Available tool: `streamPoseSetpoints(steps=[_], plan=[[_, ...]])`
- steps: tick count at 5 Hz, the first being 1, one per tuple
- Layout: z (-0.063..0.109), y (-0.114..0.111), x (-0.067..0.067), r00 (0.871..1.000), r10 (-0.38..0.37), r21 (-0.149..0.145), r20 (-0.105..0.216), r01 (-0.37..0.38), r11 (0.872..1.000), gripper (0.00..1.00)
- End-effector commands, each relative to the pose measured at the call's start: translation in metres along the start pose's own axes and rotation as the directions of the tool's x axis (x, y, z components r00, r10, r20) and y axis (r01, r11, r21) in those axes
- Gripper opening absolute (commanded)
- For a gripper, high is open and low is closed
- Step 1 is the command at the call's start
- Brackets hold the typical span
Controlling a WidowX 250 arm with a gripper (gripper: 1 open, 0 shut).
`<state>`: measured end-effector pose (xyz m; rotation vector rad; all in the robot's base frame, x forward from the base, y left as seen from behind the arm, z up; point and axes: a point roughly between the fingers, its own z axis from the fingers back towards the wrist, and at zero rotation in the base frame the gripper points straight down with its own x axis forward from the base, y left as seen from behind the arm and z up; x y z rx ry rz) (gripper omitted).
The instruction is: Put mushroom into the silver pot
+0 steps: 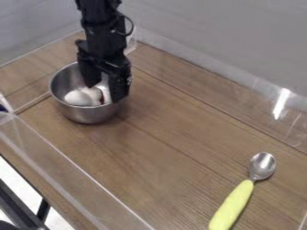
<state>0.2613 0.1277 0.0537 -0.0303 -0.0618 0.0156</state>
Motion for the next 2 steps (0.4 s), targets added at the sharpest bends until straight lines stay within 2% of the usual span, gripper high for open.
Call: streamPoseSetpoints(steps=[1,2], plan=[[0.0051,0.0057,0.0152,0.999,-0.027,0.022,0.036,0.026,0.999,1.00],[-0.0023,0.0109,0.0096,0.999,0.023,0.029,0.038,-0.024,0.999,1.00]])
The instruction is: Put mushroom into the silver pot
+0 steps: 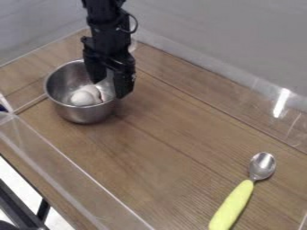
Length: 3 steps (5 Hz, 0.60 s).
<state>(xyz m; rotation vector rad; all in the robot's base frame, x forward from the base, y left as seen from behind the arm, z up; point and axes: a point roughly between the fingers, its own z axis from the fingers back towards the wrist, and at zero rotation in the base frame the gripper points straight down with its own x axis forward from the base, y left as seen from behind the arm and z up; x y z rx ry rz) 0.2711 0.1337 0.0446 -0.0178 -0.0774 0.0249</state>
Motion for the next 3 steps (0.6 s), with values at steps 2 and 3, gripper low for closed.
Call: streamPoseSetpoints(steps=[2,3], plan=[[-0.0014,0.0048,-0.0099,0.999,0.038,0.026,0.018,-0.038,0.999,0.00],[0.0028,0.0130,-0.0115,0.996,0.091,0.027,0.018,-0.092,0.995,1.00]])
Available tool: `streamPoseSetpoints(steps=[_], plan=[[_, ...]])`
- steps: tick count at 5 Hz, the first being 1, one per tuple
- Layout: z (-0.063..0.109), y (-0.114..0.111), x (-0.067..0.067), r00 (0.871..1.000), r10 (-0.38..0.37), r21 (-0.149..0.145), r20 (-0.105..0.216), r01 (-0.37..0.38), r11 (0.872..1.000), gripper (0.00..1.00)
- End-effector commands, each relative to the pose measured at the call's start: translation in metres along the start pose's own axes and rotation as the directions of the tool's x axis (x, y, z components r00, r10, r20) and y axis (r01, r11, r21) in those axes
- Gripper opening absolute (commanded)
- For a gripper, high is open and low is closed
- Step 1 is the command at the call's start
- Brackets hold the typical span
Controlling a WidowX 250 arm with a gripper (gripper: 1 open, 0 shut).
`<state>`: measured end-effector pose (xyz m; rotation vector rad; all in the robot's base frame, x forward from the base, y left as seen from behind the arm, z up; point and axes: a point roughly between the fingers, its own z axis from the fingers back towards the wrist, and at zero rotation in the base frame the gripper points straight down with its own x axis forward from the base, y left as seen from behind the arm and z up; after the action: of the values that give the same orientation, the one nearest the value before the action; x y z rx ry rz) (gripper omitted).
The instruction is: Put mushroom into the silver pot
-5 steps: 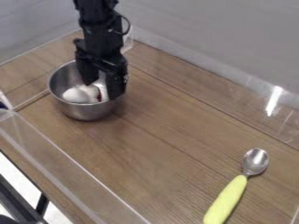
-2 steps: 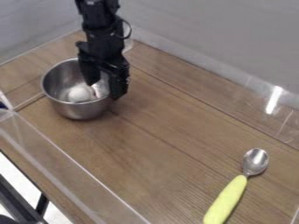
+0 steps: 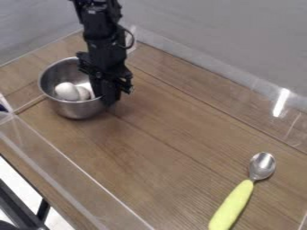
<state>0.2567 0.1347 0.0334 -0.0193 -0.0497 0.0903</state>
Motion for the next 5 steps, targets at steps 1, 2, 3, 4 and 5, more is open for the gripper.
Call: streamPoseSetpoints(steps=[1,2,3,4,5], plan=[[0.017,0.019,0.003,0.996,0.079,0.025,0.050,-0.080,0.996,1.00],[0.028,0.022,0.003,0.992,0.105,0.019,0.073,-0.106,0.994,1.00],[0.033,0.026,0.001,0.987,0.132,0.017,0.092,-0.134,0.991,1.00],[0.045,0.028,-0.001,0.979,0.180,0.019,0.099,-0.183,0.983,1.00],[0.055,0.031,-0.003,0.969,0.224,0.022,0.104,-0.227,0.974,1.00]])
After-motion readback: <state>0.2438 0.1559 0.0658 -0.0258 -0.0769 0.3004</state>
